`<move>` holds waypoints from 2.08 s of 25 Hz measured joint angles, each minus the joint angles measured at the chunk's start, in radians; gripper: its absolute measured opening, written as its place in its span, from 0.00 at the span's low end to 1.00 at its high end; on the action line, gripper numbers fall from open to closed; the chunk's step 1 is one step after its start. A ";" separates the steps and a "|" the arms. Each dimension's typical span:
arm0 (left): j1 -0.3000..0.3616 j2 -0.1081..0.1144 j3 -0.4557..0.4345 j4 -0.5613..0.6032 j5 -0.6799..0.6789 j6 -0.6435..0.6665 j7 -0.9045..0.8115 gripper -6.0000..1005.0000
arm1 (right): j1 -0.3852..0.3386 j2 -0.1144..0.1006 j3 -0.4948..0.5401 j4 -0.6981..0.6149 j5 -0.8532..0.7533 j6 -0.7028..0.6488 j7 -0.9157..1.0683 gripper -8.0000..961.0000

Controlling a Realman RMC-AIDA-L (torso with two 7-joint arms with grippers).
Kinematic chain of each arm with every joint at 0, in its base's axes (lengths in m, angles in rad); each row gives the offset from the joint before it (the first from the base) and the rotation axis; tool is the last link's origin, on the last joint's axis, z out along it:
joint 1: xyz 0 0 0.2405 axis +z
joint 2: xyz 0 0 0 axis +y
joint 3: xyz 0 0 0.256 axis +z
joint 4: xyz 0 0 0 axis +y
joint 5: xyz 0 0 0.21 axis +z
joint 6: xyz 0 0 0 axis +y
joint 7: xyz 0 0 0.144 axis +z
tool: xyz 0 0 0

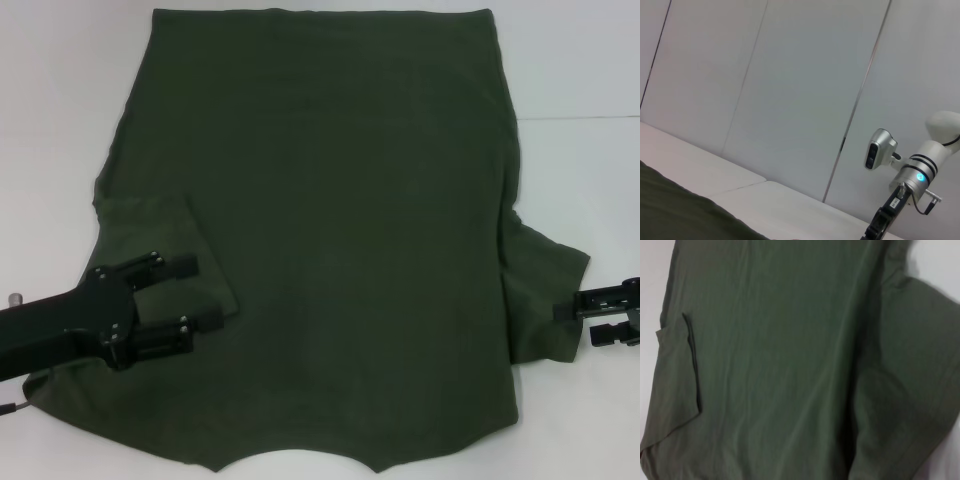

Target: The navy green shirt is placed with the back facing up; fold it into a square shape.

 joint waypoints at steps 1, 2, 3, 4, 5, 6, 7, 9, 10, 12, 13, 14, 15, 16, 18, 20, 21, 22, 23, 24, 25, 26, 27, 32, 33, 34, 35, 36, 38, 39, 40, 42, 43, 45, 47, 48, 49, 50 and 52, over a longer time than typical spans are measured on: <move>0.000 0.000 0.000 0.000 0.000 0.000 0.000 0.86 | 0.001 0.002 0.000 0.000 0.000 0.002 -0.003 0.81; 0.000 -0.001 0.000 0.000 0.000 0.000 0.000 0.86 | 0.002 0.005 0.000 0.000 0.001 0.006 -0.007 0.81; -0.001 -0.001 0.000 0.000 0.000 0.000 0.000 0.86 | 0.003 0.009 0.000 0.000 0.002 0.010 -0.012 0.81; -0.002 -0.001 0.000 0.000 0.000 0.000 0.000 0.86 | 0.003 0.011 0.001 0.000 0.003 0.014 -0.016 0.81; -0.002 -0.002 0.000 0.000 0.000 -0.001 0.000 0.86 | 0.004 0.014 0.001 0.000 0.004 0.020 -0.022 0.81; -0.002 -0.002 0.000 0.000 0.000 -0.002 0.000 0.86 | 0.004 0.018 0.002 0.000 0.004 0.026 -0.028 0.80; -0.002 -0.002 0.001 0.000 0.000 -0.004 -0.001 0.86 | 0.004 0.022 0.003 0.000 0.004 0.031 -0.033 0.80; -0.003 -0.003 0.001 0.000 0.000 -0.006 -0.001 0.86 | 0.005 0.030 0.004 0.000 0.005 0.043 -0.040 0.80; -0.003 -0.003 0.001 0.000 0.000 -0.006 -0.001 0.86 | 0.005 0.033 0.005 0.000 0.005 0.047 -0.043 0.80; -0.003 -0.003 0.001 -0.001 0.000 -0.007 -0.001 0.86 | 0.005 0.038 0.007 0.000 0.005 0.055 -0.050 0.80; -0.003 -0.003 0.001 -0.001 0.000 -0.007 -0.001 0.86 | 0.005 0.039 0.007 0.000 0.005 0.058 -0.053 0.80; -0.003 -0.003 0.001 -0.001 0.000 -0.007 -0.001 0.86 | 0.005 0.040 0.008 0.004 0.006 0.064 -0.055 0.80; -0.003 -0.003 0.001 -0.002 0.000 -0.007 -0.001 0.86 | 0.006 0.040 0.008 0.006 0.006 0.067 -0.055 0.80; -0.003 -0.003 0.001 -0.002 0.000 -0.007 -0.001 0.86 | 0.006 0.040 0.008 0.008 0.006 0.070 -0.055 0.80; -0.003 -0.003 0.001 -0.002 0.000 -0.008 -0.001 0.86 | 0.006 0.040 0.008 0.009 0.006 0.072 -0.056 0.80; -0.003 -0.004 0.001 -0.002 0.000 -0.008 -0.001 0.86 | 0.007 0.040 0.009 0.015 0.006 0.075 -0.061 0.80; -0.003 -0.004 0.001 -0.002 0.000 -0.008 -0.001 0.86 | 0.007 0.040 0.009 0.015 0.006 0.075 -0.061 0.80; -0.003 -0.005 0.001 -0.002 0.000 -0.008 -0.001 0.86 | 0.008 0.040 0.009 0.018 0.006 0.076 -0.062 0.80; -0.003 -0.005 0.001 -0.002 0.000 -0.008 -0.001 0.86 | 0.009 0.040 0.009 0.020 0.006 0.077 -0.063 0.80; -0.003 -0.005 0.001 -0.002 0.000 -0.008 -0.001 0.86 | 0.009 0.040 0.008 0.021 0.006 0.078 -0.063 0.78; -0.003 -0.005 0.001 -0.001 0.000 -0.009 -0.001 0.86 | 0.010 0.040 0.007 0.021 0.006 0.080 -0.063 0.77; -0.003 -0.005 0.001 -0.001 0.000 -0.009 -0.001 0.86 | 0.010 0.041 0.006 0.021 0.006 0.081 -0.062 0.76; -0.003 -0.004 0.001 0.000 0.000 -0.009 -0.001 0.86 | 0.011 0.041 0.006 0.021 0.006 0.081 -0.062 0.74; -0.003 -0.004 0.000 0.000 -0.003 -0.009 -0.001 0.86 | 0.012 0.041 0.007 0.021 0.006 0.085 -0.060 0.59; -0.003 -0.004 0.001 0.000 -0.003 -0.009 -0.001 0.86 | 0.012 0.041 0.008 0.021 0.006 0.085 -0.060 0.56; -0.003 -0.004 0.001 0.000 -0.004 -0.009 -0.001 0.86 | 0.012 0.042 0.008 0.021 0.005 0.085 -0.060 0.53; -0.003 -0.004 0.000 0.000 -0.005 -0.009 -0.001 0.86 | 0.012 0.042 0.008 0.021 0.005 0.085 -0.060 0.53; -0.003 -0.004 0.001 0.000 -0.006 -0.009 -0.001 0.86 | 0.012 0.042 0.008 0.021 0.005 0.085 -0.061 0.52; -0.003 -0.004 0.000 0.000 -0.010 -0.009 -0.001 0.86 | 0.011 0.042 0.008 0.021 0.006 0.085 -0.061 0.52; -0.003 -0.004 0.000 0.000 -0.012 -0.009 -0.001 0.86 | 0.011 0.042 0.008 0.021 0.006 0.085 -0.061 0.52; -0.003 -0.004 0.000 0.000 -0.012 -0.009 -0.001 0.86 | 0.011 0.042 0.008 0.021 0.006 0.085 -0.061 0.52; -0.003 -0.004 0.000 0.000 -0.012 -0.009 -0.001 0.86 | 0.011 0.044 0.005 0.022 0.005 0.083 -0.066 0.51; -0.003 -0.004 0.001 -0.001 -0.012 -0.009 -0.001 0.86 | 0.011 0.046 0.003 0.022 0.004 0.081 -0.071 0.51; -0.003 -0.004 0.000 -0.001 -0.012 -0.009 -0.001 0.86 | 0.011 0.051 0.005 0.020 0.003 0.084 -0.078 0.51; -0.004 -0.004 0.001 -0.001 -0.012 -0.009 -0.001 0.86 | 0.010 0.052 0.009 0.019 0.004 0.092 -0.080 0.50; -0.004 -0.004 0.000 -0.001 -0.012 -0.009 -0.001 0.86 | 0.010 0.051 0.010 0.020 0.004 0.094 -0.080 0.50; -0.004 -0.004 0.000 -0.002 -0.012 -0.009 -0.001 0.86 | 0.010 0.051 0.010 0.020 0.004 0.095 -0.080 0.50; -0.004 -0.004 0.000 -0.002 -0.012 -0.009 -0.002 0.86 | 0.010 0.050 0.010 0.021 0.004 0.095 -0.080 0.50; -0.004 -0.004 0.001 -0.002 -0.012 -0.009 -0.003 0.86 | 0.010 0.049 0.009 0.020 0.003 0.095 -0.080 0.41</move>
